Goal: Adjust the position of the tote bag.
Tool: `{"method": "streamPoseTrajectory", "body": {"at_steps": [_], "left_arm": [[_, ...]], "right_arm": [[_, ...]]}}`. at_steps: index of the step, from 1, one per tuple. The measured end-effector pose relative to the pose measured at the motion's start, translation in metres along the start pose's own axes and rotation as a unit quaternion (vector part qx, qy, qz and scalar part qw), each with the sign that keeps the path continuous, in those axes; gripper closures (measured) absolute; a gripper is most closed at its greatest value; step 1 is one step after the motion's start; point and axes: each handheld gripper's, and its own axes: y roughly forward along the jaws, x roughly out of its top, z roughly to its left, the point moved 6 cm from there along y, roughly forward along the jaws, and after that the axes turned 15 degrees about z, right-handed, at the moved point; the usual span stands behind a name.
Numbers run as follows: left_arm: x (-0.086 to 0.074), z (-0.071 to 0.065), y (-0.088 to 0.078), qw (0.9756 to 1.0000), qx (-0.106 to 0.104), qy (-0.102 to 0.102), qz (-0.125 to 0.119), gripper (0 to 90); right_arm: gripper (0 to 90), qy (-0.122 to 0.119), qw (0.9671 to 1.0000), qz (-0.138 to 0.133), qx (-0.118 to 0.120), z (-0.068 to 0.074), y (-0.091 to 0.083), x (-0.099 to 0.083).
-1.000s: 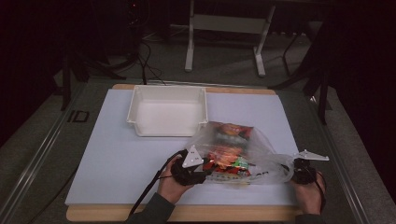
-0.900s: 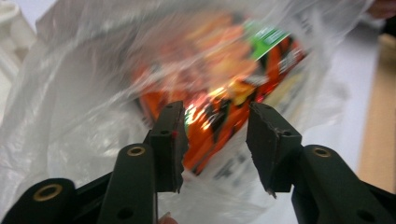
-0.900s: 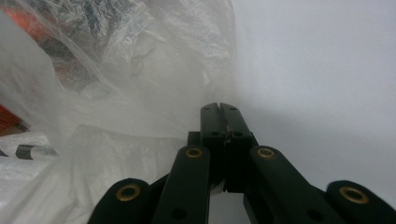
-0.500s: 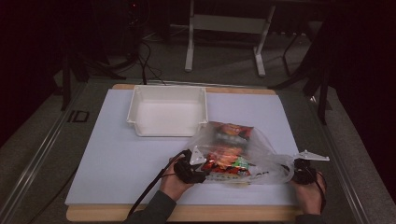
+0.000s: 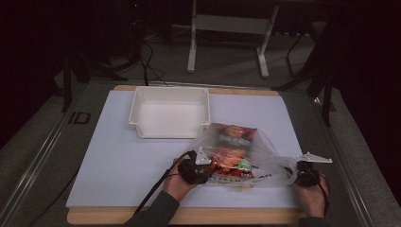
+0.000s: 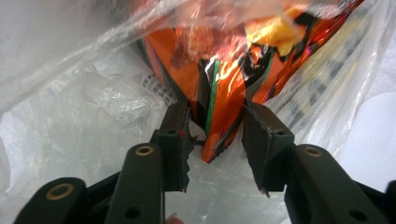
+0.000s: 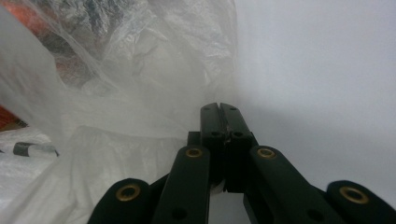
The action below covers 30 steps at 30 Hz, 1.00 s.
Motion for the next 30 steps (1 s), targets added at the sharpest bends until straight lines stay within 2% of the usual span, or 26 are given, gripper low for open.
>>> {"method": "streamPoseTrajectory", "body": {"at_steps": [2,4,6,9,14,18,22,28,30], "left_arm": [[-0.003,0.0,0.005,0.9998,0.004,0.006,0.02,56.5],[-0.005,0.0,0.007,0.9996,0.006,0.013,0.023,54.1],[-0.006,0.001,0.006,0.9997,0.003,0.01,0.022,54.2],[-0.005,0.003,0.005,0.9998,0.002,0.006,0.016,59.4],[-0.003,-0.002,0.001,0.9998,0.0,0.017,0.007,68.7],[-0.001,-0.004,-0.002,0.9997,-0.013,0.022,0.001,77.2],[0.001,-0.008,-0.007,0.9993,-0.027,0.024,-0.011,81.4],[0.004,-0.011,-0.012,0.9985,-0.043,0.031,-0.015,75.0],[0.005,-0.012,-0.012,0.9983,-0.044,0.034,-0.016,69.3]], "right_arm": [[89.1,0.001,1.0,0.0,0.0,0.0,0.0,0.0],[89.1,0.0,1.0,0.001,0.001,-0.001,0.001,-0.001],[89.1,0.001,1.0,0.0,0.001,-0.001,0.001,-0.001],[89.1,0.001,1.0,-0.001,0.0,-0.002,0.0,-0.001],[89.1,0.002,1.0,0.0,0.0,-0.002,0.001,-0.002],[89.1,0.001,1.0,0.0,0.001,-0.002,0.001,-0.002],[89.1,0.0,1.0,0.001,0.001,-0.001,0.001,-0.002],[89.1,-0.003,1.0,0.002,0.001,-0.001,0.001,-0.002],[89.1,-0.003,1.0,0.002,0.002,-0.001,0.001,-0.002]]}}
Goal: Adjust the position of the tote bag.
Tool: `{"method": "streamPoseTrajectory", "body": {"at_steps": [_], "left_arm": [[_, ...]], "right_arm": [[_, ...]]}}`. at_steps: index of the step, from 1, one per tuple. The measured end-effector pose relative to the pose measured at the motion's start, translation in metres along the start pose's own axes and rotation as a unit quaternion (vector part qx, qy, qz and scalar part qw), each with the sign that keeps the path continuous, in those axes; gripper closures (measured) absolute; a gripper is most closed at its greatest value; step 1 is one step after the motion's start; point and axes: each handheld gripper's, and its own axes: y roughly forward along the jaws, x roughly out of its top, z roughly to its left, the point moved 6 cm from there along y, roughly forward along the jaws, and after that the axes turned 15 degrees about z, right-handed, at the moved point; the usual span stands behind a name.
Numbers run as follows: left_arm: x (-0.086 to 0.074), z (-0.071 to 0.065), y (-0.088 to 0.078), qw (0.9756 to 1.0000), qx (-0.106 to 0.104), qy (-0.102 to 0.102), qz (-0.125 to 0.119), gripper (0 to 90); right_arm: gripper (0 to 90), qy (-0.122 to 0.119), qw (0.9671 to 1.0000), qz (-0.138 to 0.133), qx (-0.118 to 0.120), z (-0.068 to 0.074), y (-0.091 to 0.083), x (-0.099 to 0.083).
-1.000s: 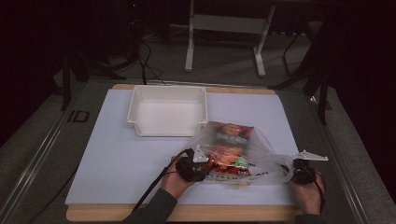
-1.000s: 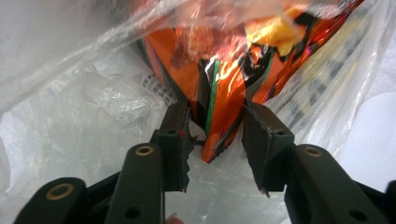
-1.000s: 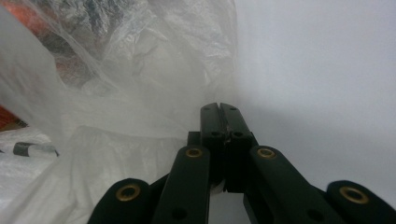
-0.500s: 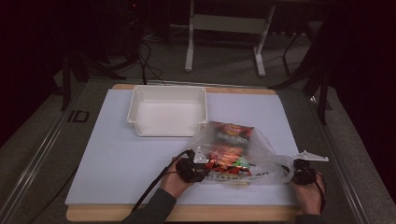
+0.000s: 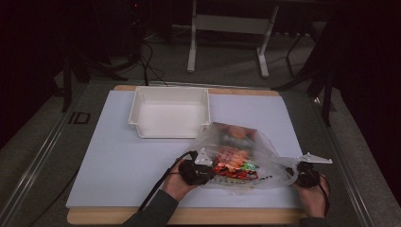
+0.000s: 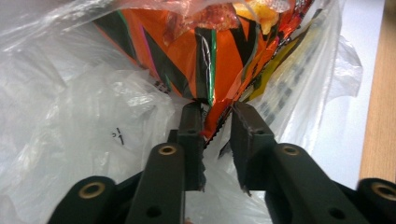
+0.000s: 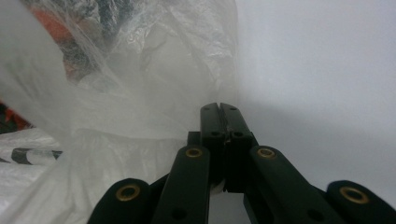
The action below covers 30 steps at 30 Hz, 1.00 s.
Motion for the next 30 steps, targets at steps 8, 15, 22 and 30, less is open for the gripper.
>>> {"method": "streamPoseTrajectory", "body": {"at_steps": [8,15,22,30], "left_arm": [[0.004,0.005,-0.007,0.9993,0.004,-0.019,-0.032,50.6],[0.009,0.005,-0.007,0.9991,0.017,-0.016,-0.035,47.5],[0.005,0.011,0.012,0.9991,0.013,-0.036,0.016,59.0],[0.011,0.009,-0.001,0.9993,0.013,-0.035,0.003,84.7]], "right_arm": [[88.8,-0.001,1.0,-0.001,0.001,0.0,-0.001,0.0],[88.6,-0.001,1.0,0.0,0.001,0.0,-0.001,0.0],[88.5,-0.001,1.0,0.0,0.002,0.0,-0.001,-0.001],[88.4,-0.002,1.0,0.002,0.003,0.0,0.0,-0.001]]}}
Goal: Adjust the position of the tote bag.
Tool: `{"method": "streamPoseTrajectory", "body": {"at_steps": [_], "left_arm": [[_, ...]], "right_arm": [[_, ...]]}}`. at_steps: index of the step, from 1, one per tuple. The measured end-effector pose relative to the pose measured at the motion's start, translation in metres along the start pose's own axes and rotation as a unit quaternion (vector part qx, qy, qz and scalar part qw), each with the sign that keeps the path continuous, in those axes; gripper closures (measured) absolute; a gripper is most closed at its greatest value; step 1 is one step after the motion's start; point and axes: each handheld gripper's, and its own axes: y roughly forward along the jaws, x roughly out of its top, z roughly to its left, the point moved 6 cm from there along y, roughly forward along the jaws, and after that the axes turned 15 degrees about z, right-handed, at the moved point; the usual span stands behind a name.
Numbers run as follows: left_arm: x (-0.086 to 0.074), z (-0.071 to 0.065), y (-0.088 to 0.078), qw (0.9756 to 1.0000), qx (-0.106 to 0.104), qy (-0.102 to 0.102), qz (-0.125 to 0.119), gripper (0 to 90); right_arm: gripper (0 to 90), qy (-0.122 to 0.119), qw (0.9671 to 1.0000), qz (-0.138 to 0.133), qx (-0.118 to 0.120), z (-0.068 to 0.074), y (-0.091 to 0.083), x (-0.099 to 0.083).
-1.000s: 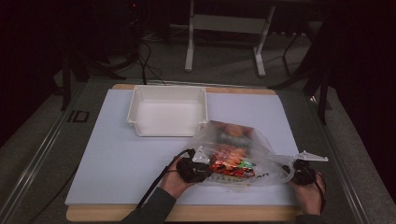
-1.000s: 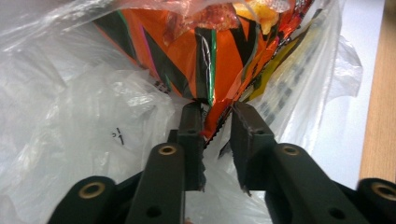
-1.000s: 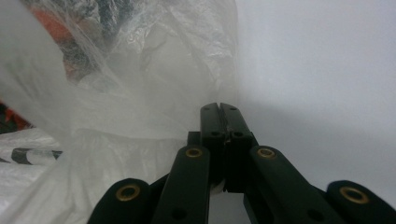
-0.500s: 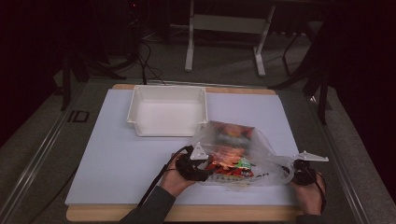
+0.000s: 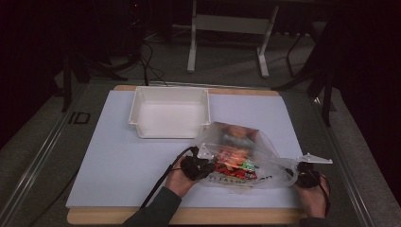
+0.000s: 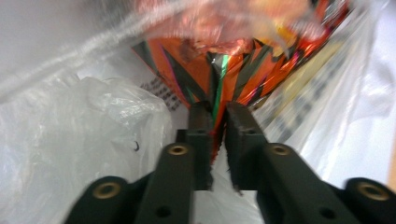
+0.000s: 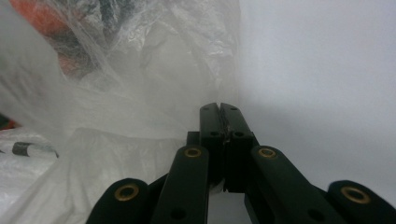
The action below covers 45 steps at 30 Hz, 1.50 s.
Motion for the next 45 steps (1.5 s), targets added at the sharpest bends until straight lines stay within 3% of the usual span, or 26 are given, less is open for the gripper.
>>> {"method": "streamPoseTrajectory", "body": {"at_steps": [5,8,11,19,25,28,30,34,35,36,41,43,45], "left_arm": [[0.008,-0.007,-0.011,0.9998,-0.002,0.017,-0.008,88.2],[0.013,-0.012,-0.019,0.9994,-0.016,0.024,-0.02,89.0],[0.018,-0.016,-0.027,0.9981,-0.044,0.021,-0.038,89.4],[0.024,-0.019,-0.041,0.9948,-0.076,0.01,-0.067,90.0],[0.024,-0.025,-0.054,0.9894,-0.112,0.006,-0.092,90.0],[0.021,-0.026,-0.059,0.9852,-0.137,0.0,-0.102,90.0],[0.016,-0.027,-0.062,0.9808,-0.161,-0.005,-0.11,90.0],[-0.001,-0.027,-0.067,0.9781,-0.173,-0.01,-0.115,90.0],[-0.001,-0.027,-0.067,0.9781,-0.173,-0.01,-0.115,90.0],[-0.013,-0.025,-0.066,0.9798,-0.167,-0.015,-0.108,90.0],[-0.034,-0.016,-0.061,0.9808,-0.166,-0.034,-0.097,90.0],[-0.045,-0.007,-0.054,0.9842,-0.148,-0.049,-0.083,90.0],[-0.051,-0.003,-0.05,0.9835,-0.151,-0.059,-0.079,89.9]], "right_arm": [[88.5,0.0,1.0,0.0,0.0,0.0,0.0,0.0],[88.5,0.001,1.0,0.0,-0.001,0.0,0.0,0.0],[88.6,0.0,1.0,0.0,-0.001,0.0,0.0,0.0],[88.8,0.0,1.0,0.0,-0.003,-0.001,0.0,0.0],[89.0,-0.003,0.9999,0.006,-0.012,0.0,0.002,-0.001],[89.0,-0.005,0.9998,0.006,-0.017,0.0,0.002,0.0],[89.0,-0.003,0.9998,0.006,-0.018,0.0,0.002,0.0],[89.1,0.004,0.9998,0.005,-0.02,-0.003,0.001,-0.001],[89.1,0.004,0.9998,0.005,-0.02,-0.003,0.001,-0.001],[89.0,0.006,0.9998,0.004,-0.021,-0.003,0.001,-0.001],[89.1,0.008,0.9997,0.003,-0.024,-0.005,0.0,-0.001],[89.1,0.01,0.9996,0.003,-0.024,-0.004,0.0,0.0],[89.1,0.01,0.9997,0.003,-0.024,-0.004,0.001,0.0]]}}
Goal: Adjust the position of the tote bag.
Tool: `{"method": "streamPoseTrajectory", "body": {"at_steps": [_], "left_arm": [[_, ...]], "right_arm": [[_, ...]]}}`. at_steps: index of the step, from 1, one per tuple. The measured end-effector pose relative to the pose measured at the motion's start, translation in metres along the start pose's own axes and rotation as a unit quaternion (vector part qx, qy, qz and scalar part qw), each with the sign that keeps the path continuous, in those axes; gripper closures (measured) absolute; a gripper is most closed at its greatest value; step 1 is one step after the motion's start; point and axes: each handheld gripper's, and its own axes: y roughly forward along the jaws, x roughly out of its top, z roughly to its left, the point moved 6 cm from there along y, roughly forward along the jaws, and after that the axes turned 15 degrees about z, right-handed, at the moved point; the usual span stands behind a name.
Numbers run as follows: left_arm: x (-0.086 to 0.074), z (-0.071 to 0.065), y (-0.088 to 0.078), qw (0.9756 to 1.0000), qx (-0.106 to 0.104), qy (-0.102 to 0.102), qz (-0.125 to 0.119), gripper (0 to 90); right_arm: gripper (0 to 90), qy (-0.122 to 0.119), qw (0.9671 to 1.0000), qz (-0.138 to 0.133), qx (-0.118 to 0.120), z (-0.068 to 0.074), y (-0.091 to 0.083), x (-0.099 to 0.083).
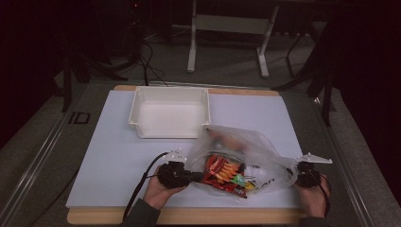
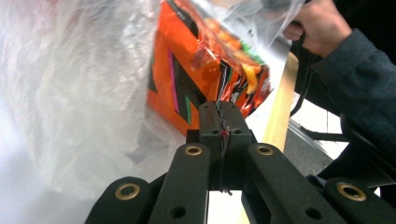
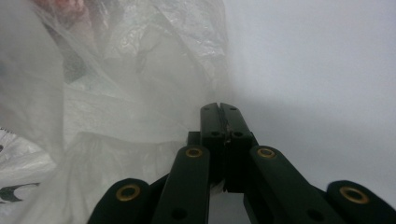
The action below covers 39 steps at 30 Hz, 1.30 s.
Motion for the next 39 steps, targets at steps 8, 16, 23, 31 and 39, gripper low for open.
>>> {"method": "streamPoseTrajectory", "body": {"at_steps": [8,16,23,31,39], "left_arm": [[-0.003,-0.01,0.029,0.9981,0.023,0.03,0.049,87.9],[0.007,-0.013,0.007,0.998,0.027,0.053,0.023,62.3],[0.031,-0.011,-0.002,0.9945,0.071,0.076,0.016,63.9],[0.068,0.005,0.021,0.984,0.145,0.091,0.05,64.5],[0.102,0.027,0.035,0.9628,0.228,0.109,0.095,64.1]], "right_arm": [[89.1,-0.01,0.9999,0.002,0.003,0.005,0.002,0.002],[88.1,-0.012,0.9999,-0.004,0.009,0.001,-0.004,0.001],[87.4,-0.016,0.9998,-0.009,0.009,0.004,-0.01,0.005],[87.3,-0.024,0.9995,-0.017,0.014,0.006,-0.016,0.011],[88.6,-0.023,0.9995,-0.015,0.015,0.006,-0.014,0.011]]}}
